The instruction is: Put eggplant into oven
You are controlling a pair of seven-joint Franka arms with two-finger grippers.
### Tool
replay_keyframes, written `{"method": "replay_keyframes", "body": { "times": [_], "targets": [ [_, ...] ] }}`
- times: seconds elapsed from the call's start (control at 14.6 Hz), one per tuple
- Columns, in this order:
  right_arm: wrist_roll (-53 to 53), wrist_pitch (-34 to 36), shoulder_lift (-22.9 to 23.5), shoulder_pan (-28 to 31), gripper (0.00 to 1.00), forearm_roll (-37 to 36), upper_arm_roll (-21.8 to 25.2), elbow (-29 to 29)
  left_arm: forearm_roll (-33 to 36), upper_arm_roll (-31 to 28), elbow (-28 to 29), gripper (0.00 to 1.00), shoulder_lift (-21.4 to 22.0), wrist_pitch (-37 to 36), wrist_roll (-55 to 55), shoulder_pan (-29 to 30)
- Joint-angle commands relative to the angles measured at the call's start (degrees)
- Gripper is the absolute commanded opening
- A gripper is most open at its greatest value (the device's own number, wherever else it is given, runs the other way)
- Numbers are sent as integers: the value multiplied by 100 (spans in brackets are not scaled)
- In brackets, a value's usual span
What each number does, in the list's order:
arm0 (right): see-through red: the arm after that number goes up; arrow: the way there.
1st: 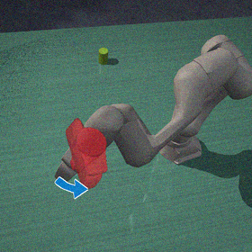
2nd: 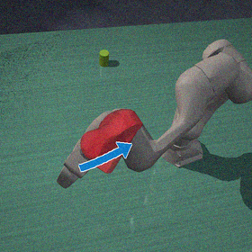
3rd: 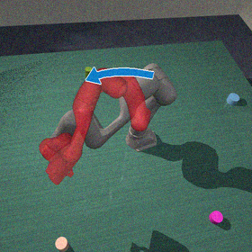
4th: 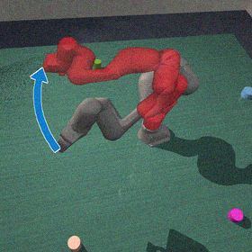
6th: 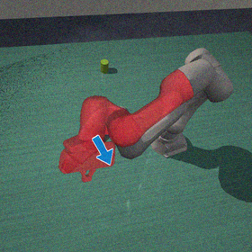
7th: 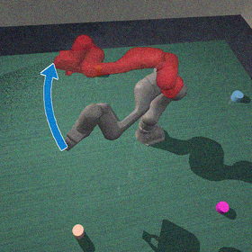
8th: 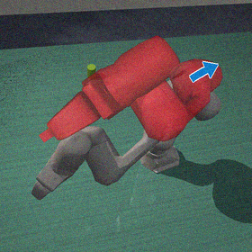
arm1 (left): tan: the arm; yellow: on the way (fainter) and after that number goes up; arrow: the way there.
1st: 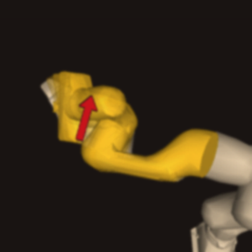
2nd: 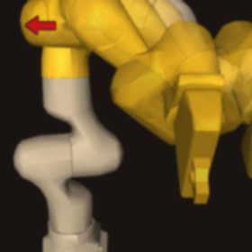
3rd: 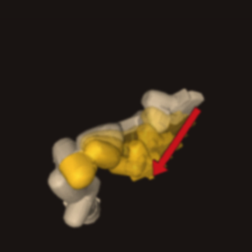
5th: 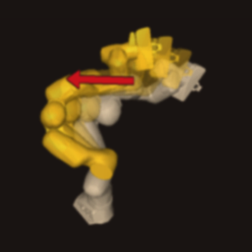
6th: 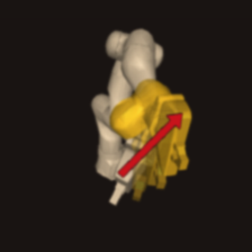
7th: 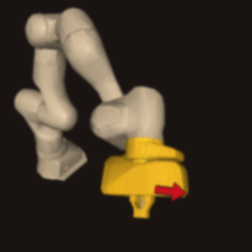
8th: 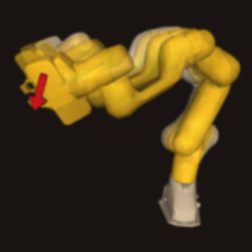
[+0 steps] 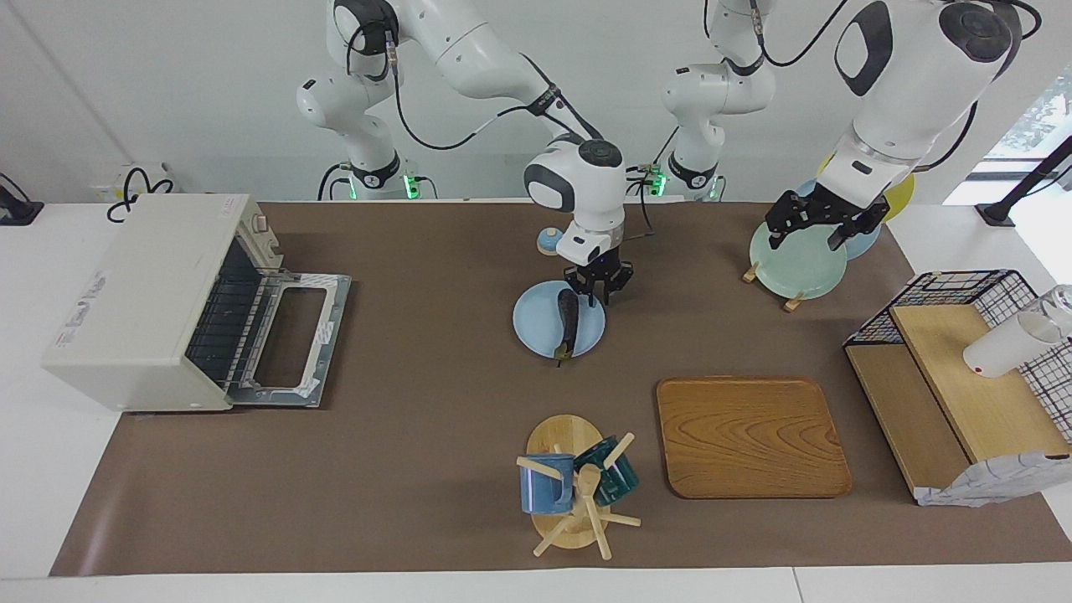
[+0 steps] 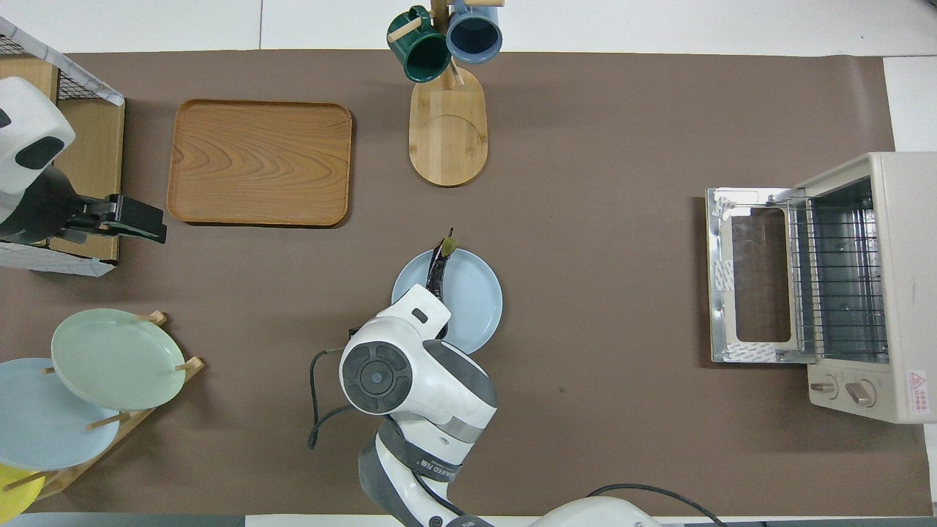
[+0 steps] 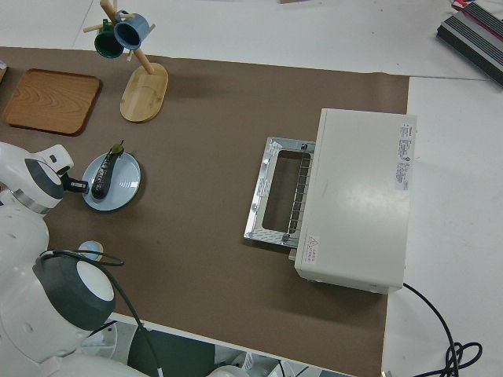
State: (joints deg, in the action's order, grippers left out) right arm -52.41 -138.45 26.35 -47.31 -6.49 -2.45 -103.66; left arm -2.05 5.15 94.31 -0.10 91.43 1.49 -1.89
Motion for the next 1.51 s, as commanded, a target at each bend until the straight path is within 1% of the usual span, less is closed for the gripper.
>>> {"method": "replay_keyframes", "body": {
  "times": [0.0, 0.14, 0.21, 0.48, 0.62, 0.68, 0.75, 0.89, 1.1, 1.3, 1.44],
  "targets": [
    [73, 160, -95, 12, 0, -124, -10, 4, 64, 21, 87, 100, 80, 15, 18, 57],
    [143, 195, -121, 11, 0, -299, -10, -66, 65, 21, 96, 100, 80, 33, 27, 57],
    [152, 317, -130, 11, 0, -387, -10, -66, 65, 21, 96, 100, 80, 33, 27, 66],
    [222, 1073, -183, -6, 0, -975, -28, 48, 65, 30, 105, 100, 89, 50, 1, 92],
    [511, 1616, -235, -15, 0, -1317, -36, 144, 65, 21, 87, 100, 81, 24, 1, 101],
    [634, 2020, -244, -15, 0, -1485, -54, 275, 73, 29, 87, 100, 80, 24, 1, 144],
    [731, 2293, -340, -15, 0, -1539, -71, 329, 82, 73, 61, 100, 72, 15, -8, 249],
    [828, 2471, -673, 72, 0, -1539, -72, 225, 82, 91, 61, 100, 63, 24, -17, 277],
    [1477, 2919, -1262, 449, 0, -1530, -72, 49, 82, 91, 61, 100, 63, 24, -17, 329],
    [2101, 3086, -2026, 1082, 0, -1530, -63, -530, 74, 100, 87, 100, 89, 33, -26, 329],
    [2226, 3122, -2466, 1608, 0, -1539, -63, -961, 74, 91, 96, 100, 89, 41, 9, 338]
  ]
}}
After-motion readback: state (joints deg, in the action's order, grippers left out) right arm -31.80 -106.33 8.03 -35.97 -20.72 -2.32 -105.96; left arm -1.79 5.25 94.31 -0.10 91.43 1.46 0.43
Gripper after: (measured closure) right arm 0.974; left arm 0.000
